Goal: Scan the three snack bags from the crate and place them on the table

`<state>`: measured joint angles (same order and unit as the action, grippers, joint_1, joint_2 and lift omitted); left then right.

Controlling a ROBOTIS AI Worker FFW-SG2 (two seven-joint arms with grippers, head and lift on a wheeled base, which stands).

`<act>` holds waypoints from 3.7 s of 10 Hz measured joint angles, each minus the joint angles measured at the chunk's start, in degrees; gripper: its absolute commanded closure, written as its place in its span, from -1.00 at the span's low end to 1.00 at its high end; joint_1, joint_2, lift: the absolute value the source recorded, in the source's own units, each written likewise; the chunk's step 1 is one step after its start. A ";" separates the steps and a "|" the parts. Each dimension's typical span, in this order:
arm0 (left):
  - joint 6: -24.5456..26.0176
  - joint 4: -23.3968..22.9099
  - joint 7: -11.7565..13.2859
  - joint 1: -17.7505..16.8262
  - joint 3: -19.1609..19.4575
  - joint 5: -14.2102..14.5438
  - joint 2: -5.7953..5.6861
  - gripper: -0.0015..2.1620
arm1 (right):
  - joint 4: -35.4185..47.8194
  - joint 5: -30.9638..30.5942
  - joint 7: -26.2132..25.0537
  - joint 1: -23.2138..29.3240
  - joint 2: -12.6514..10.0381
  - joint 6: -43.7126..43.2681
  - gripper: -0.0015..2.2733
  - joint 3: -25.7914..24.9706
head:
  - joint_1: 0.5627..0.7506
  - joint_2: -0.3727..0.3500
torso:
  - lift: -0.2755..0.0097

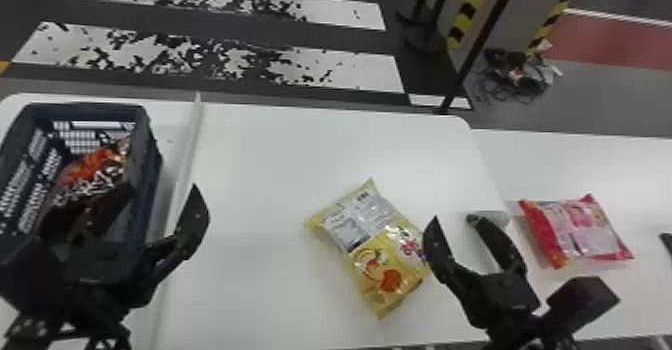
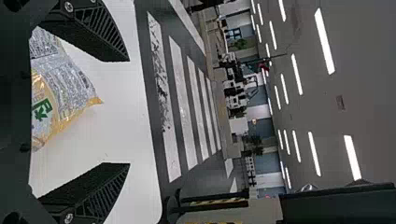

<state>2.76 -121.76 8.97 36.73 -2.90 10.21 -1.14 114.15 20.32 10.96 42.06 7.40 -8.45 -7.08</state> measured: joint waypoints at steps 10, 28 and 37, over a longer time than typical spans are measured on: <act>-3.82 -1.55 0.17 3.98 -0.07 -0.02 -0.96 -0.97 | 4.23 -0.65 11.70 -4.67 -0.19 28.62 0.82 5.58 | 0.41 0.12 | 0.50; -4.21 1.68 0.38 1.85 -2.99 0.43 -4.75 -0.97 | -15.30 -17.00 -7.72 -21.19 -5.47 25.48 0.82 18.81 | 0.41 0.22 | 0.50; -5.81 3.31 0.58 1.46 -3.76 0.43 -4.79 -0.97 | -17.03 -17.20 -12.88 -27.63 -6.71 32.02 0.81 16.80 | 0.41 0.05 | 0.50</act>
<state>-3.04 -118.44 9.55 38.19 -6.66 10.64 -5.93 97.12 3.12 -1.92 14.43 0.70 23.57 9.72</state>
